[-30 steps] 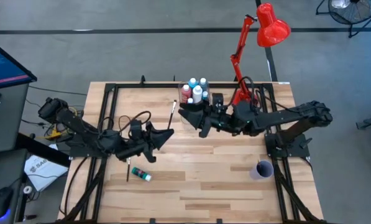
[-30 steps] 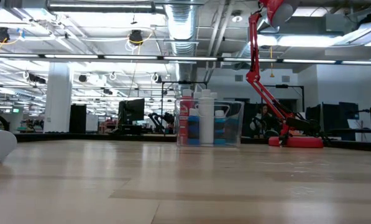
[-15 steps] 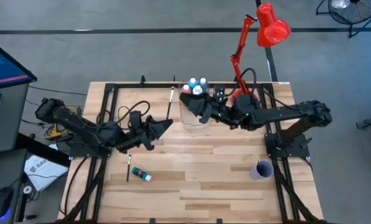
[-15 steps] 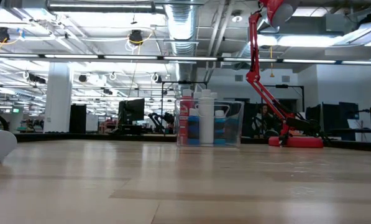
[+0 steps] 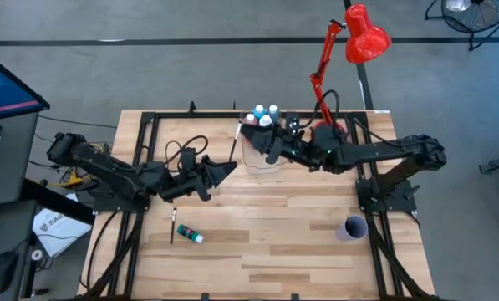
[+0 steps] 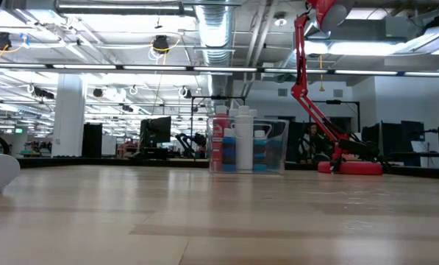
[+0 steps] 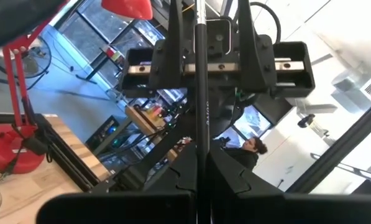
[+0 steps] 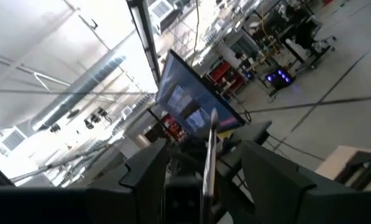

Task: Pick & Place Paint Supplies
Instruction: Put the silver paintbrush into the purple cup

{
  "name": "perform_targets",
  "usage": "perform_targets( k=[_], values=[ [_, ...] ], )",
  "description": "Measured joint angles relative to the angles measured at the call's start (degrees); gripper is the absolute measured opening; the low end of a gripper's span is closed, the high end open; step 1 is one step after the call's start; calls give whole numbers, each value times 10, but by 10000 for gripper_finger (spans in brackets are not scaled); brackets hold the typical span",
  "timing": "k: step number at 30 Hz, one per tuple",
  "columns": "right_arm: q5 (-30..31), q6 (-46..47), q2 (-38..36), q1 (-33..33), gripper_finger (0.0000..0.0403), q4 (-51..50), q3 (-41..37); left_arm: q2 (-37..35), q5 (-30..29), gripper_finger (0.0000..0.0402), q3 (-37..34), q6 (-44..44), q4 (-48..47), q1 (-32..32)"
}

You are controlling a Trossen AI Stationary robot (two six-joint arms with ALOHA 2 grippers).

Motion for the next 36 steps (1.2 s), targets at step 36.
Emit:
perform_targets(
  k=[36],
  values=[
    [0, 45, 0, 11, 92, -72, 0, 0, 3, 1, 0, -19, -58, -10]
  ],
)
